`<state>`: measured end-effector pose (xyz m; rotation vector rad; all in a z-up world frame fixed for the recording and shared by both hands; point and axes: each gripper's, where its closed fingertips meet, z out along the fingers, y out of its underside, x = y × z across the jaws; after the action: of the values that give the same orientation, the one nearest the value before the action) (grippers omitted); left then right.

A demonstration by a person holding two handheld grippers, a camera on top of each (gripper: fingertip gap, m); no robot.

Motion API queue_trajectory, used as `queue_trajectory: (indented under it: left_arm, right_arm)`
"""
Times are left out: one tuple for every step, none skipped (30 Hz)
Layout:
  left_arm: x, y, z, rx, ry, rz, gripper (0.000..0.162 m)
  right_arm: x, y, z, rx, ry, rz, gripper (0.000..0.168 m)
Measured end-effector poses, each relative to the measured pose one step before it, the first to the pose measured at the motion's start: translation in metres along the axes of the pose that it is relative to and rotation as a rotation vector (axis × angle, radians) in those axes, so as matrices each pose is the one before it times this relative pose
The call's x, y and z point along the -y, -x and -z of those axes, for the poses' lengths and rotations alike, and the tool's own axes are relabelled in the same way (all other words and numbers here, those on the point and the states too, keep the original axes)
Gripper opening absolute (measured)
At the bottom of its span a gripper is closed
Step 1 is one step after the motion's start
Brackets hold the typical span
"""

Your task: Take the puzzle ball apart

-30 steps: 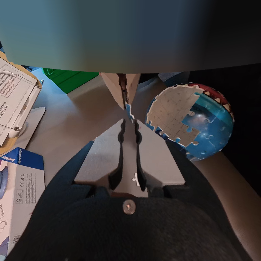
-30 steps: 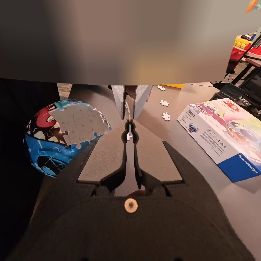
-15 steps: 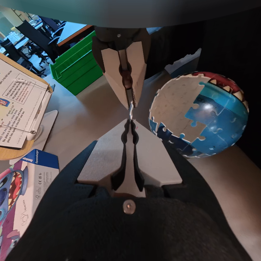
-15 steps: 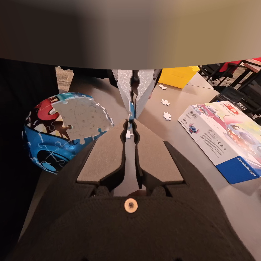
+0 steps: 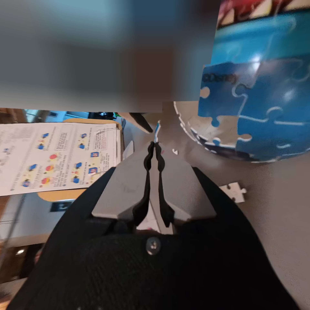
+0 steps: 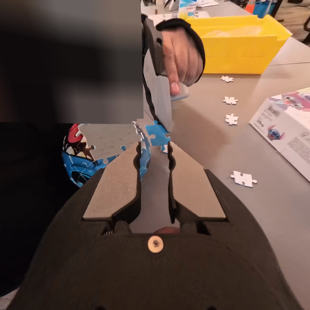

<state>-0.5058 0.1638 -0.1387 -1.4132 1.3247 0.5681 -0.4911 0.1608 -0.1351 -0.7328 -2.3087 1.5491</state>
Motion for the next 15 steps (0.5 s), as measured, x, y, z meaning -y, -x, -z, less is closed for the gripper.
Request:
queue_trajectory:
  left_arm:
    - [-0.00209,-0.00133,-0.00099,0.0069,0.0145,-0.0354,0.0]
    - [-0.00143,-0.00184,-0.0008,-0.0024,0.0065,-0.0159,0.0]
    - [-0.00023,-0.00052,-0.00035,0.0016,-0.0038,-0.0012,0.0]
    - [0.00082,-0.0002,0.00034,-0.0013,-0.0111,0.0063,0.0]
    - [0.00082,0.00134,0.00065,0.0044,-0.0086,0.0061,0.0]
    - [0.00094,0.00211,0.00106,0.0095,-0.0071,-0.0008,0.0]
    - [0.00079,0.00168,0.00095,0.0058,-0.005,-0.0016,0.0]
    - [0.00029,0.00019,0.00062,-0.0027,-0.0023,-0.0005,0.0]
    - [0.00002,-0.00014,0.00028,-0.0021,-0.002,-0.0011,0.0]
    - [-0.00075,0.00059,0.00014,0.0049,0.0018,-0.0023,0.0]
    - [-0.00031,0.00001,-0.00001,0.0023,-0.0008,-0.0016,0.0]
    - [0.00018,0.00009,0.00011,-0.0002,-0.0024,0.0026,0.0]
    - [0.00035,0.00007,0.00015,-0.0002,-0.0021,0.0017,0.0]
    - [-0.00015,0.0004,0.00011,0.0016,0.0007,-0.0008,0.0]
    - [-0.00041,0.001,0.00015,0.0059,0.0021,-0.0034,0.0]
  right_arm:
    - [0.00086,-0.001,-0.00103,0.0105,-0.0048,-0.0093,0.027]
    - [0.00124,-0.00211,-0.00041,0.0039,-0.0072,-0.0096,0.024]
    - [0.00043,-0.00289,-0.00032,0.0014,0.0005,-0.012,0.022]
    - [-0.00033,-0.00279,-0.00025,0.0015,0.0064,-0.0101,0.022]
    - [-0.00042,-0.00212,-0.00034,0.0015,0.0068,-0.0037,0.023]
    - [-0.00053,-0.00119,-0.0006,0.0014,0.0065,0.0027,0.024]
    - [0.00019,0.00021,-0.00079,0.005,0.0035,0.0066,0.026]
    - [0.00105,0.00084,-0.00083,0.0056,0.0002,0.0078,0.025]
    - [0.00158,0.00072,-0.00079,0.0012,-0.0014,0.0094,0.023]
    - [0.00135,0.00055,-0.00065,-0.0001,0.0013,0.0097,0.022]
    - [0.00043,0.0005,-0.00055,0.0009,0.0057,0.0074,0.021]
    - [0.00026,0.00046,-0.00056,0.0028,0.0058,0.0044,0.022]
    - [0.00025,0.00046,-0.0005,0.0033,0.0038,0.0009,0.022]
    - [0.00019,0.00016,-0.00039,0.0034,0.0022,-0.0008,0.023]
    - [-0.00027,0.00017,-0.0005,0.0037,0.004,-0.0013,0.023]
